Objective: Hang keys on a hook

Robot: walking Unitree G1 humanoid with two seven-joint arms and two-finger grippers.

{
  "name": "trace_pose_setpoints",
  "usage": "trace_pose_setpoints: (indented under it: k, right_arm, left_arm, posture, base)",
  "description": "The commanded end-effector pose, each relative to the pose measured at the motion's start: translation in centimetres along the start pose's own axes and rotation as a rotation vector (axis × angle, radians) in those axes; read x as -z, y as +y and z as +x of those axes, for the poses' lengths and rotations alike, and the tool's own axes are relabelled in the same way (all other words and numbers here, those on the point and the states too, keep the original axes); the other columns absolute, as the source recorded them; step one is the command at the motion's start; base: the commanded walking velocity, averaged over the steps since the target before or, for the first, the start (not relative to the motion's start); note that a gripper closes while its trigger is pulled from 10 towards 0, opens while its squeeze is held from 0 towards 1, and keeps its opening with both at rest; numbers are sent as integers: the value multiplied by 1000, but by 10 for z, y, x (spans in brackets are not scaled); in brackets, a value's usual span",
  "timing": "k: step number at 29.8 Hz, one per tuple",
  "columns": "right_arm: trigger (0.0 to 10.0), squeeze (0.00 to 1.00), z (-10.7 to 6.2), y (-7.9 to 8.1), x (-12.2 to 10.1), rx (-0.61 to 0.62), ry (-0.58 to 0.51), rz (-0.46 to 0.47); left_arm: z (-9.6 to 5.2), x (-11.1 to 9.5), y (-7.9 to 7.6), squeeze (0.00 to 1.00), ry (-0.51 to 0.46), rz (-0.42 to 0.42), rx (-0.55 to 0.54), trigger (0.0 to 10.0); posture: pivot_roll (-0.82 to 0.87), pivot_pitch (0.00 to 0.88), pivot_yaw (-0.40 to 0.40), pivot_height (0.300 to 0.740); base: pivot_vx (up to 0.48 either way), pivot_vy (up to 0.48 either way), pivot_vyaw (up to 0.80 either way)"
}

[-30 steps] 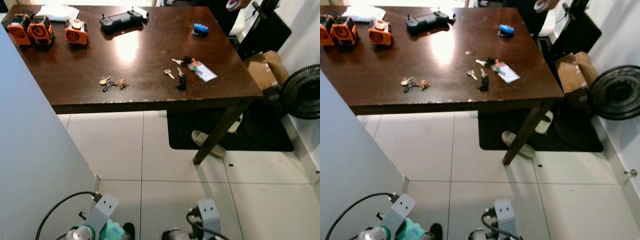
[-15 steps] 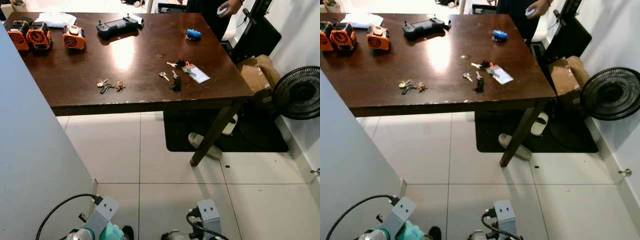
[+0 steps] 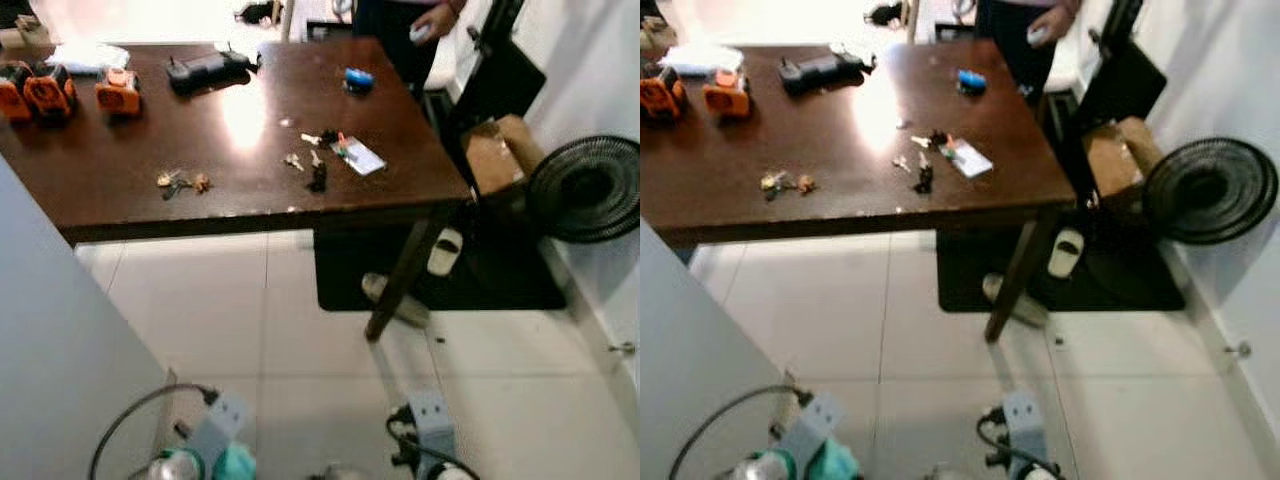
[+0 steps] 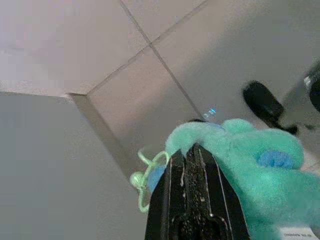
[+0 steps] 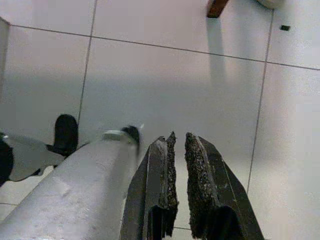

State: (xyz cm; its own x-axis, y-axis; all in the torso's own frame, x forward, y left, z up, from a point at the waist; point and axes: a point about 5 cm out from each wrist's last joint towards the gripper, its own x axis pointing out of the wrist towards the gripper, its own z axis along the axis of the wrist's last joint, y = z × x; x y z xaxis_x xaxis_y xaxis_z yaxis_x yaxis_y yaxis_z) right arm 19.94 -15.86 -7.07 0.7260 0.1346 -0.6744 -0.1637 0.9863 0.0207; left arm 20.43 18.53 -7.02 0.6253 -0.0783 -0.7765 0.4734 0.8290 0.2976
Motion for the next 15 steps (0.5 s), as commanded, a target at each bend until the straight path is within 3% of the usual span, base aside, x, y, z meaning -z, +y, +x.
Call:
trace_pose_setpoints:
  k: [1, 15]
  right_arm:
    - [10000, 0, -4, -1, 11, 2, 36, 4]
    - [10000, 0, 0, 4, 2, -12, -4, 13]
  left_arm:
    - [-1, 8, -7, 0, 26, 9, 20, 10000]
    - [-1, 7, -7, 0, 20, 10, 20, 10000]
  posture:
    - [-204, 104, 2, 740]
    - [-202, 104, 3, 740]
  base:
    - [0, -334, 0]
    - [0, -309, 0]
